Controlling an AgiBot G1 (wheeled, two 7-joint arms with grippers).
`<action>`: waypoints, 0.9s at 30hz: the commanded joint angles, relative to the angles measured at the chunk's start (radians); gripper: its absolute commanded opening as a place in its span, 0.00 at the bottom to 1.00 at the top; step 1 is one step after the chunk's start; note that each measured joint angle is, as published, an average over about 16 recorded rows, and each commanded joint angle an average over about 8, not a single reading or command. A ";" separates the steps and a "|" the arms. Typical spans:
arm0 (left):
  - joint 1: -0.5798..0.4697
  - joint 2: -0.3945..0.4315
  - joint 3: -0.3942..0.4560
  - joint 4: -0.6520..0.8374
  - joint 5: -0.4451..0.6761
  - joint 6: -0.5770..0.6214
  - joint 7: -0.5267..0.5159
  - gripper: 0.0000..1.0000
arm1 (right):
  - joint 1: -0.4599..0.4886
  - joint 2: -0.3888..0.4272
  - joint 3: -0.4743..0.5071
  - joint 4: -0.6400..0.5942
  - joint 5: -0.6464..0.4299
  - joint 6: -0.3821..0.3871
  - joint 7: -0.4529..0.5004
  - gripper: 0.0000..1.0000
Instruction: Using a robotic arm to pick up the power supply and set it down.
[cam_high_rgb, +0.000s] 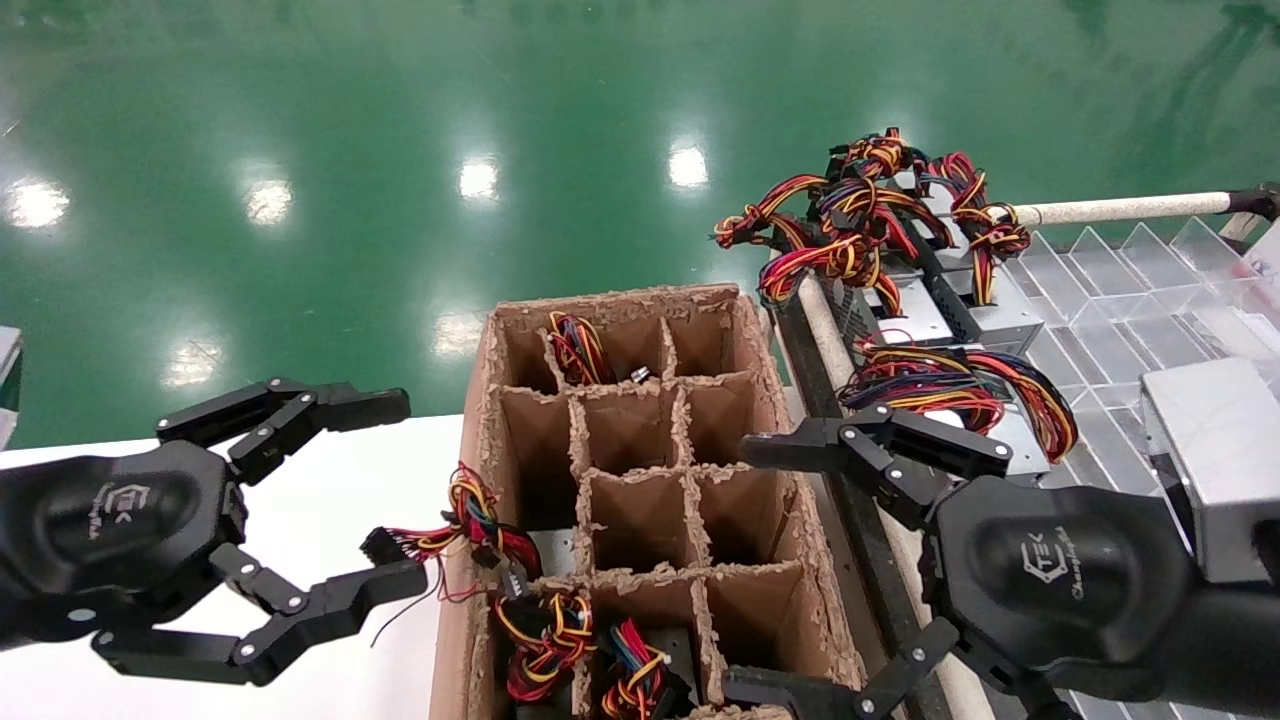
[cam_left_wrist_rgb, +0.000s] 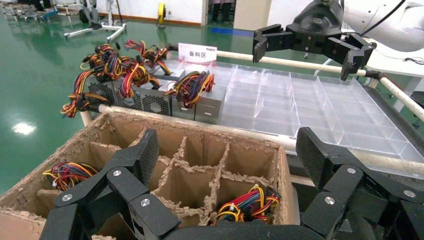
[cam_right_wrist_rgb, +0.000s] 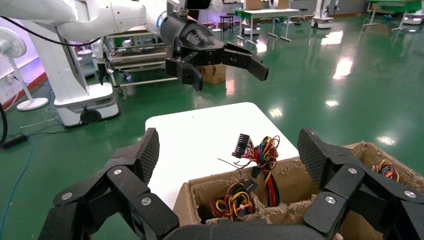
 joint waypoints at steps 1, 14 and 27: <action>0.000 0.000 0.000 0.000 0.000 0.000 0.000 1.00 | 0.000 0.000 0.000 0.000 0.000 0.000 0.000 1.00; 0.000 0.000 0.000 0.000 0.000 0.000 0.000 1.00 | 0.001 0.000 0.000 -0.001 -0.001 0.001 0.000 1.00; 0.000 0.000 0.000 0.000 0.000 0.000 0.000 1.00 | 0.001 0.000 0.000 -0.001 -0.002 0.001 0.000 1.00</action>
